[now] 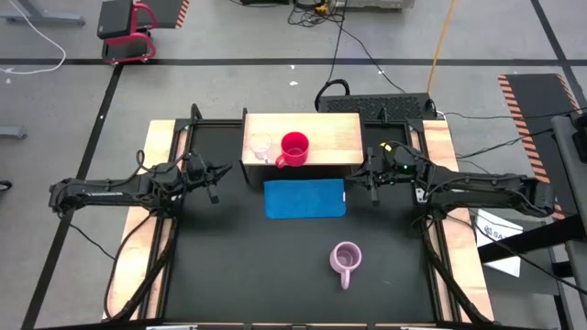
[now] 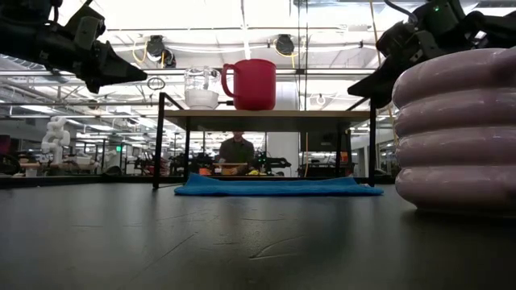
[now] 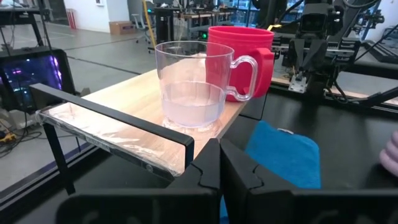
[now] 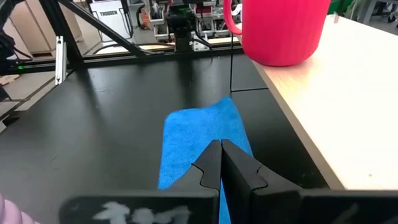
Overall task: Stack small to large cups/mugs on shelf
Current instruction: Put the red mug on the shelf
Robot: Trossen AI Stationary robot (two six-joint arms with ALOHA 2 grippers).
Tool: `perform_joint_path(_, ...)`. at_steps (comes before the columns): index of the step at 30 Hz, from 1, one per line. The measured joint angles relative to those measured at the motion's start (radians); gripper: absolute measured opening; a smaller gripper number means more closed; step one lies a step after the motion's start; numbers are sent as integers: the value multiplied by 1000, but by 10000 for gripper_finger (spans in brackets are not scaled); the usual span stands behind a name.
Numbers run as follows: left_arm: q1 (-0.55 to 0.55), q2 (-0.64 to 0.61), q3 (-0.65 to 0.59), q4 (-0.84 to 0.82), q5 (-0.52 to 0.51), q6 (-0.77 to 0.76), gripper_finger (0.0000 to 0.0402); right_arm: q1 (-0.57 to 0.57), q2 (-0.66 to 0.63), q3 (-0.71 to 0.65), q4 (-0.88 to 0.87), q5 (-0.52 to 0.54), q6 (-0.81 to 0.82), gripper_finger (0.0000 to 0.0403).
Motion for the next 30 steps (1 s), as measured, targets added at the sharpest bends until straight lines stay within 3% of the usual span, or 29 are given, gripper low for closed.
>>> perform_joint_path(30,0,0,0,5,0,-10,31,1,4,-18,4,0,-7,0)
